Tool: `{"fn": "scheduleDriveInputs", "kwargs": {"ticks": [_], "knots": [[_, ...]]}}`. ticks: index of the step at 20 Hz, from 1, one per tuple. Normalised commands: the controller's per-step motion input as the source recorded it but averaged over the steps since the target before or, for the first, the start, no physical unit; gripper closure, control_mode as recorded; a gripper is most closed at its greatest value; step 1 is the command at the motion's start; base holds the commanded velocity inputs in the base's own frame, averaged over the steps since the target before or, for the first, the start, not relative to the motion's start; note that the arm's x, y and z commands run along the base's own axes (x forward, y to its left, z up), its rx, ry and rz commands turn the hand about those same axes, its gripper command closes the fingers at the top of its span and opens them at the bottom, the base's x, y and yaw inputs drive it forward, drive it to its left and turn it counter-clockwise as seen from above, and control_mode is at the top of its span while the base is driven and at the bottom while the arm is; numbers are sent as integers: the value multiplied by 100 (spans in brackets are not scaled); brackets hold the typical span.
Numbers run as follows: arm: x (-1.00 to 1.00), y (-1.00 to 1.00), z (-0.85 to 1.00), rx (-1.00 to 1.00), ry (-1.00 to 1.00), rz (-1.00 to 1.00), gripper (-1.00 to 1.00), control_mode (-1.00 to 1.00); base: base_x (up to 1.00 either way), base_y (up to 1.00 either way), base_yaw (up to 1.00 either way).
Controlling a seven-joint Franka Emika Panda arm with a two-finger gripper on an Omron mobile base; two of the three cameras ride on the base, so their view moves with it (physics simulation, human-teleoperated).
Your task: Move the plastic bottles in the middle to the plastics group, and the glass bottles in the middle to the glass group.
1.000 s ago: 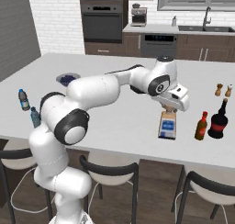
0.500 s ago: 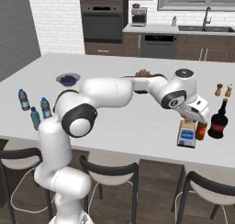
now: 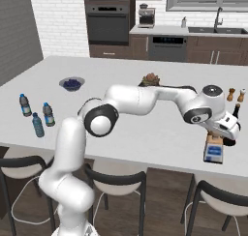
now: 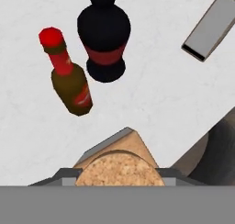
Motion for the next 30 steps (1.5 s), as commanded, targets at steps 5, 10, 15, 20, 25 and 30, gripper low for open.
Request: {"fn": "scheduleDriveInputs", "kwargs": {"ticks": [5,10,15,20,25,30], "knots": [[24,-48,-13,2,0,0,100,-100,0,0,0],[17,-30,-16,2,0,0,100,-100,0,0,0],[-2,-20,-29,0,0,1,100,-100,0,0,0],[-45,20,-40,0,-5,0,-100,-100,0,0,0],[-21,46,-13,-5,-9,0,-100,-100,0,0,0],[3,52,11,-10,-7,-1,-100,-100,0,0,0]]}}
